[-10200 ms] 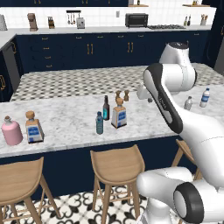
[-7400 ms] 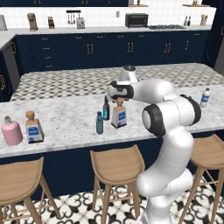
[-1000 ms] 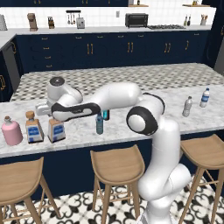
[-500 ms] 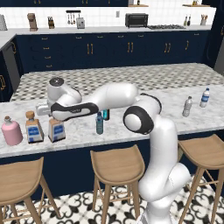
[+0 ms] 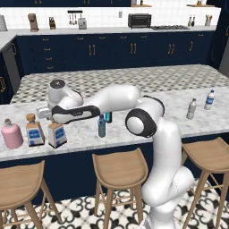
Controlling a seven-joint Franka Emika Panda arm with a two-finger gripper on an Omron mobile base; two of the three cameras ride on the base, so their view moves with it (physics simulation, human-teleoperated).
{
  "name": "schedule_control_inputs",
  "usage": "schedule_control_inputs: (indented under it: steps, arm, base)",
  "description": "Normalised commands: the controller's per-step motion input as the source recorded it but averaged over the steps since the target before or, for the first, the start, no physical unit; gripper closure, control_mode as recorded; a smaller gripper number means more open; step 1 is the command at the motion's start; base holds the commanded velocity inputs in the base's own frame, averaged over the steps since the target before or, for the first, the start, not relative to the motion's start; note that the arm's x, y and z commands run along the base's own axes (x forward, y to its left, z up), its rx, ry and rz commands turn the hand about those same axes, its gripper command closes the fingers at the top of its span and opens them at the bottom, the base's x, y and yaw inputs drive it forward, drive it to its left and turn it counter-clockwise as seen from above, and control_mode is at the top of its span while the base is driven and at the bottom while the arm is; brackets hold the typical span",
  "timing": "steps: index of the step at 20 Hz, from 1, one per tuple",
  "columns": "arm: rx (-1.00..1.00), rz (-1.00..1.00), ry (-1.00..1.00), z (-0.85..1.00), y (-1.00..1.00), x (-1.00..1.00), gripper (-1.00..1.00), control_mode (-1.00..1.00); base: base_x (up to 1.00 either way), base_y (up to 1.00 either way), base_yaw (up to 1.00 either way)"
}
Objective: Move the plastic bottles in the middle to the plastics group, and the glass bottles in the middle to the glass group.
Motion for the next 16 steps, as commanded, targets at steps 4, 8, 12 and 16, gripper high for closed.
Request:
schedule_control_inputs:
  steps: [4, 8, 12, 16]
  arm:
    - [0.0, 0.0, 0.0, 0.47, -0.01, -0.02, -1.0, -1.0]
    - [0.01, 0.0, 0.0, 0.65, -0.08, -0.26, -1.0, -1.0]
    - [0.02, -0.11, 0.01, 0.42, -0.63, -0.56, -1.0, -1.0]
    - [0.03, -0.19, 0.01, 0.09, -0.97, -0.67, -1.0, -1.0]
  base:
    - [0.0, 0.0, 0.0]
    - [0.0, 0.0, 0.0]
    - [0.0, 0.0, 0.0]
    - [0.0, 0.0, 0.0]
